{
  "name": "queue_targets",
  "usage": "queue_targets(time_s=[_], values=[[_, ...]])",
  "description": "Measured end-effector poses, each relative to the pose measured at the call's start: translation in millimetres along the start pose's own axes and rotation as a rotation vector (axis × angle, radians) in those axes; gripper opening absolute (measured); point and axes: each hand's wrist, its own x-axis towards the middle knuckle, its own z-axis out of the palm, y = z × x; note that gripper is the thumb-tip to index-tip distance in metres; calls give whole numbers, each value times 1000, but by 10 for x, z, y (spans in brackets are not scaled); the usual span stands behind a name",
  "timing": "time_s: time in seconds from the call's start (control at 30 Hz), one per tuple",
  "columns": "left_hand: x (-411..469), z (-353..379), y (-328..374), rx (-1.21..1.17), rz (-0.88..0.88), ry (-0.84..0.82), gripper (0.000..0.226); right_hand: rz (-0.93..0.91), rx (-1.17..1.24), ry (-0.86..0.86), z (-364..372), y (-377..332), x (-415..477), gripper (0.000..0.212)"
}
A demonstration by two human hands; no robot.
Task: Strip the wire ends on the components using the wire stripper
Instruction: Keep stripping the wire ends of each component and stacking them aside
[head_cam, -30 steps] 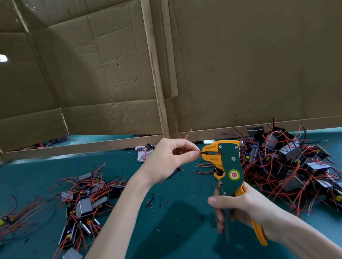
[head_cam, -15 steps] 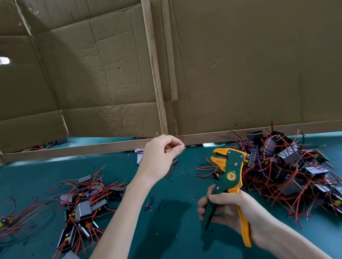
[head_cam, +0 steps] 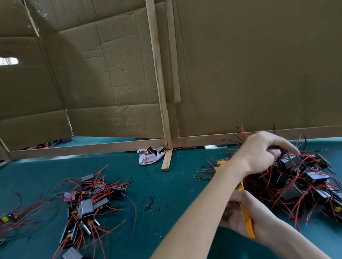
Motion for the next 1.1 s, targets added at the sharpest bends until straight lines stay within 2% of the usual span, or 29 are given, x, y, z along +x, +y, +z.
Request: queue_targets(time_s=[0.1, 0.2, 0.23, 0.3, 0.37, 0.43, 0.5, 0.57, 0.7, 0.77, 0.87, 0.93, 1.0, 1.07, 1.1], values=[[-295, -145, -4, -212, -15, -116, 38, -5, 58, -12, -17, -11, 6, 12], [-681, -590, -75, -240, -115, -46, 38, -20, 70, -13, -39, -13, 19, 15], [-803, -774, -149, -180, -182, 11, 43, -22, 63, -13, -40, -17, 16, 17], [-1045, -1140, -389, 106, -382, 108, 57, -29, 50, -11, -43, -29, 5, 19], [-1297, -1443, -704, 487, -682, 95, 62, -40, 36, -8, -44, -35, -8, 20], [-1526, -1610, -997, 743, -967, 33, 60, -55, 32, -1, -57, -40, -11, 23], [-1703, -1675, -1217, 822, -1131, -13, 57, -69, 39, -1, -63, -46, -18, 24], [-1831, -1697, -1364, 805, -1214, -38, 50, -85, 42, 4, -67, -56, -22, 25], [-1914, -1701, -1412, 728, -1234, 2, 30, -103, 39, 8, -73, -68, -25, 25], [-1871, -1694, -1377, 677, -1149, 69, 23, -103, 43, 9, -69, -64, -22, 24], [-1709, -1640, -1301, 454, -943, 290, 13, -107, 47, 8, -60, -60, -19, 24], [-1545, -1512, -1243, 316, -839, 432, 19, -109, 50, 6, -62, -65, -22, 25], [-1388, -1338, -1205, 175, -805, 508, 26, -108, 53, 6, -63, -68, -21, 26], [-1292, -1127, -1202, 94, -829, 485, 32, -105, 52, 10, -60, -72, -21, 27], [-1270, -1019, -1219, 160, -850, 434, 30, -103, 51, 14, -60, -71, -24, 27]])
